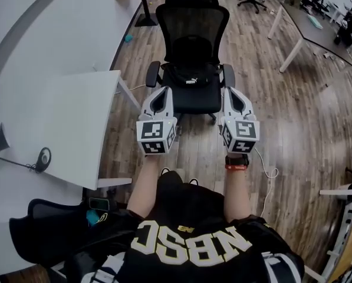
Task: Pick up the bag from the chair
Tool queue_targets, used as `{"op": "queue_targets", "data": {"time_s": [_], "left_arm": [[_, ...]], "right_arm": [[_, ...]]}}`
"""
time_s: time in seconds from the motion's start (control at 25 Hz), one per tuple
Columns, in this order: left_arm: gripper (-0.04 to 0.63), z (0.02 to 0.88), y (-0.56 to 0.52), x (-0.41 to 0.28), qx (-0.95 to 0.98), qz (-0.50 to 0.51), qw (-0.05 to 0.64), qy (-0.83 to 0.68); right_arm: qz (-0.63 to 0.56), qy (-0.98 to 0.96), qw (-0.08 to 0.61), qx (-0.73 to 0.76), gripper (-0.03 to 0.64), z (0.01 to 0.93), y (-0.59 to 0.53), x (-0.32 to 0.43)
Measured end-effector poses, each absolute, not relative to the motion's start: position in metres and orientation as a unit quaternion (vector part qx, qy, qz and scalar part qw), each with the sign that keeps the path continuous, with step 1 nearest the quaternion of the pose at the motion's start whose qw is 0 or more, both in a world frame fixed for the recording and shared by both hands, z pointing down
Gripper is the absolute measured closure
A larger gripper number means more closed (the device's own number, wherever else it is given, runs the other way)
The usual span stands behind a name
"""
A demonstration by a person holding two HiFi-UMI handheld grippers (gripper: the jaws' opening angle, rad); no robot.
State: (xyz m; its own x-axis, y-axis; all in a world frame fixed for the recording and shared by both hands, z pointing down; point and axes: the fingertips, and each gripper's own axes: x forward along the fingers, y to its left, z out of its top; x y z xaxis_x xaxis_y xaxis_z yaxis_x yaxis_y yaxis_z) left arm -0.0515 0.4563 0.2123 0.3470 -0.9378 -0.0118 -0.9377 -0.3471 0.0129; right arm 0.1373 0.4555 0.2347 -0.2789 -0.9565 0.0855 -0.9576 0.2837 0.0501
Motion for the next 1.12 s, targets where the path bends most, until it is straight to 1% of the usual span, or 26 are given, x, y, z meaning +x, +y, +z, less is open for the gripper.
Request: {"op": "queue_targets", "data": {"time_s": [0.08, 0.28, 0.4, 0.48, 0.6, 0.68, 0.76, 0.92, 1.12], "left_arm": [[0.581, 0.221, 0.45, -0.061, 0.813, 0.003, 0.011, -0.582], [0.581, 0.232, 0.42, -0.077, 0.81, -0.004, 0.018, -0.587], [0.581, 0.24, 0.38, -0.083, 0.813, -0.006, 0.026, -0.581], [0.581, 0.239, 0.351, -0.085, 0.819, -0.006, 0.02, -0.573], [0.581, 0.218, 0.306, -0.091, 0.833, -0.031, -0.006, -0.553], [0.581, 0.204, 0.277, -0.099, 0.839, -0.045, -0.019, -0.542], [0.581, 0.2, 0.252, -0.109, 0.843, -0.051, -0.017, -0.536], [0.581, 0.217, 0.205, -0.129, 0.848, -0.042, 0.009, -0.528], [0.581, 0.244, 0.161, -0.137, 0.853, -0.041, 0.045, -0.518]], "right_arm": [[0.016, -0.797, 0.046, 0.602, 0.607, 0.241, 0.45, 0.14], [0.054, -0.796, 0.048, 0.601, 0.607, 0.264, 0.419, 0.137], [0.116, -0.807, 0.0, 0.579, 0.607, 0.274, 0.383, 0.126], [0.12, -0.806, -0.011, 0.579, 0.607, 0.271, 0.351, 0.123], [0.105, -0.805, -0.011, 0.584, 0.607, 0.256, 0.304, 0.112], [0.098, -0.805, -0.009, 0.585, 0.607, 0.249, 0.276, 0.1], [0.096, -0.808, 0.0, 0.581, 0.607, 0.25, 0.25, 0.084], [0.093, -0.809, 0.021, 0.58, 0.607, 0.262, 0.209, 0.053], [0.11, -0.8, 0.046, 0.589, 0.607, 0.291, 0.18, 0.044]]}}
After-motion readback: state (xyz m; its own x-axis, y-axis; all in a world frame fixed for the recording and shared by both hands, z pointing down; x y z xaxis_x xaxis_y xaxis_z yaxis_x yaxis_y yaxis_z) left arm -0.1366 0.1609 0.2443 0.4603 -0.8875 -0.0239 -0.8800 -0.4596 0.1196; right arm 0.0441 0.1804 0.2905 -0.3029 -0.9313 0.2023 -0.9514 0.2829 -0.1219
